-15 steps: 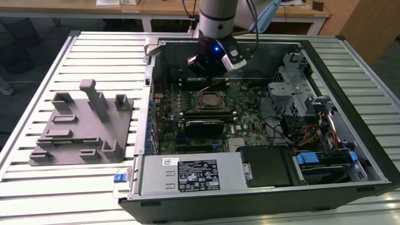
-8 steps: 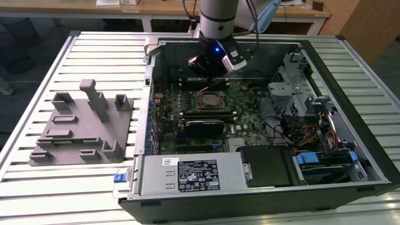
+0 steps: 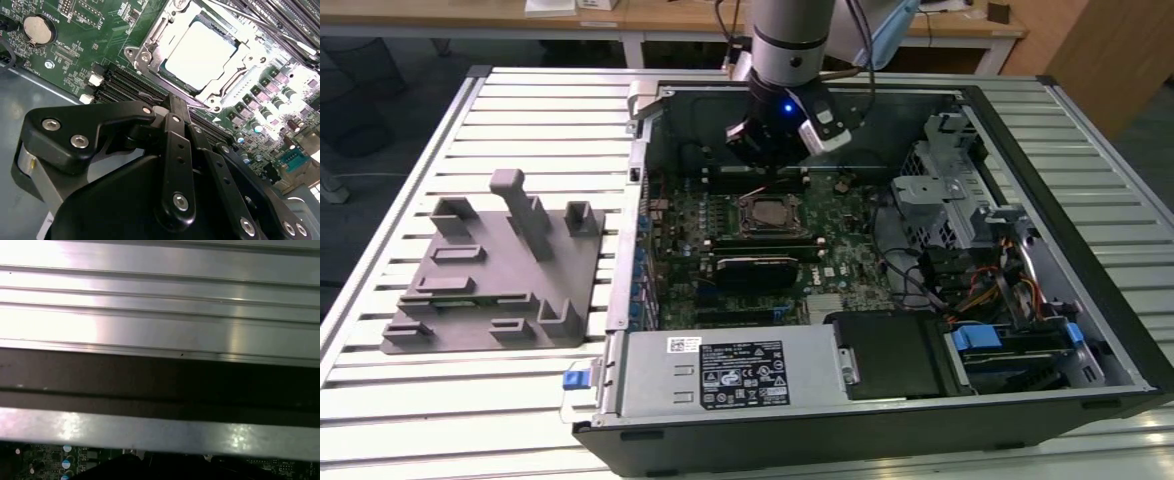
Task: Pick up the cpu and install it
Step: 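Install the first cpu locking lever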
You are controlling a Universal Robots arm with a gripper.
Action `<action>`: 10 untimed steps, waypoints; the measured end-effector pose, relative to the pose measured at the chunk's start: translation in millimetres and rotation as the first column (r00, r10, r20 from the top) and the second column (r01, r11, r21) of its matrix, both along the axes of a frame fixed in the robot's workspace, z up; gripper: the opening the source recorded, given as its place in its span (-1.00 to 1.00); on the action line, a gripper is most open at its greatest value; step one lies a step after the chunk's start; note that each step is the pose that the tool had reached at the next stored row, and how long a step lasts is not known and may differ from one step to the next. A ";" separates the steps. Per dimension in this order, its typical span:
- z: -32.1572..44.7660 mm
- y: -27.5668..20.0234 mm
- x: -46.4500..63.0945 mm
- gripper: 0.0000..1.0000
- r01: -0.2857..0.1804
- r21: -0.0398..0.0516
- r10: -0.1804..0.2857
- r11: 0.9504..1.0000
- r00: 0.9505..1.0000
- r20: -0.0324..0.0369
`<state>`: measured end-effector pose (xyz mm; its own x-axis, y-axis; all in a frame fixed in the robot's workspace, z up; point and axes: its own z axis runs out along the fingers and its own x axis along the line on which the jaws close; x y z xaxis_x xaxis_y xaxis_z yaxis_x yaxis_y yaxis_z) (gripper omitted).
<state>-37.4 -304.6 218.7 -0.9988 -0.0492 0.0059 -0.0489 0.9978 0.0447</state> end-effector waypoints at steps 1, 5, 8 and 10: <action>-0.5 0.0 1.0 -0.79 0.000 0.000 0.000 1.000 1.000 -0.001; -2.7 0.2 4.9 -0.79 0.000 -0.001 0.000 1.000 1.000 -0.003; -4.3 0.4 6.8 -0.79 0.000 -0.002 0.000 1.000 1.000 -0.004; -5.4 0.6 7.8 -0.79 0.000 -0.003 0.000 1.000 1.000 -0.004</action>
<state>-29.6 -304.0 213.4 -0.9987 -0.0491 0.0099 -0.0487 0.9979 0.0423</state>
